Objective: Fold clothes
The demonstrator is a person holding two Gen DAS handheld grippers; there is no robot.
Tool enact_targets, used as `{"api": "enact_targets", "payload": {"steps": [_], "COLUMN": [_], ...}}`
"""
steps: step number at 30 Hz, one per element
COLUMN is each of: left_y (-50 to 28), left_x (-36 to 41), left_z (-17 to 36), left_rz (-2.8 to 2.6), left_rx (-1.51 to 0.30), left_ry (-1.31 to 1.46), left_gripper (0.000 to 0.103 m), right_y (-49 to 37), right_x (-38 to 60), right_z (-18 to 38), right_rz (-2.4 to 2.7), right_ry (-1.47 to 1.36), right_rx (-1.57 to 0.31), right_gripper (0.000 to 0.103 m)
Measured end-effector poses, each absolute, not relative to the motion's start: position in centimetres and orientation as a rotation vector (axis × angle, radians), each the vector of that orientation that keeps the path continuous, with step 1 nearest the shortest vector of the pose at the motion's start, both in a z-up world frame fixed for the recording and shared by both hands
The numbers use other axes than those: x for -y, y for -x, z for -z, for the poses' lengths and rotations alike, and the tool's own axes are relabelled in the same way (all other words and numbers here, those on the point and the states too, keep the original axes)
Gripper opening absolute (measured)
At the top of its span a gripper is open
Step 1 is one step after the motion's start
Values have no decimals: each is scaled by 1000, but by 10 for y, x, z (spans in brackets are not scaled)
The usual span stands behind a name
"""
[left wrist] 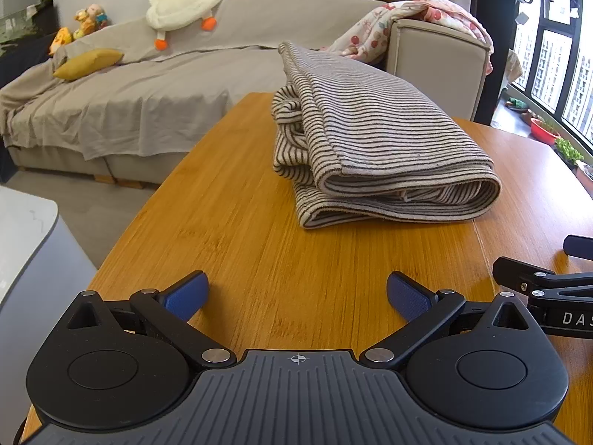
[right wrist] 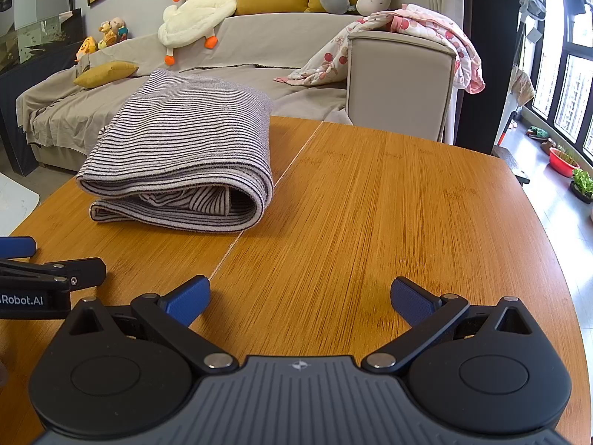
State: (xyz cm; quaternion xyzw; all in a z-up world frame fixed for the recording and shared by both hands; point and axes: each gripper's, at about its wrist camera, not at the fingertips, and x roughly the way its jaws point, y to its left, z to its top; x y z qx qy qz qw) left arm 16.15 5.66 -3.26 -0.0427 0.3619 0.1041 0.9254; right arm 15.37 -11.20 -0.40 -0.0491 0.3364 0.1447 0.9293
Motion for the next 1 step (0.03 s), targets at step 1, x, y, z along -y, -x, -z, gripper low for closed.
{"api": "enact_targets", "payload": {"steps": [1], "left_y": [-161], "left_x": [-58], "left_z": [32], "left_rz": [-210], "left_rx": [-739], "left_ry": [94], "left_gripper": [103], "right_y": [-154], "right_x": [112], "right_z": [4], "right_rz": [-296], "right_ry": [100], "right_rx": [-689], "right_gripper": [103]}}
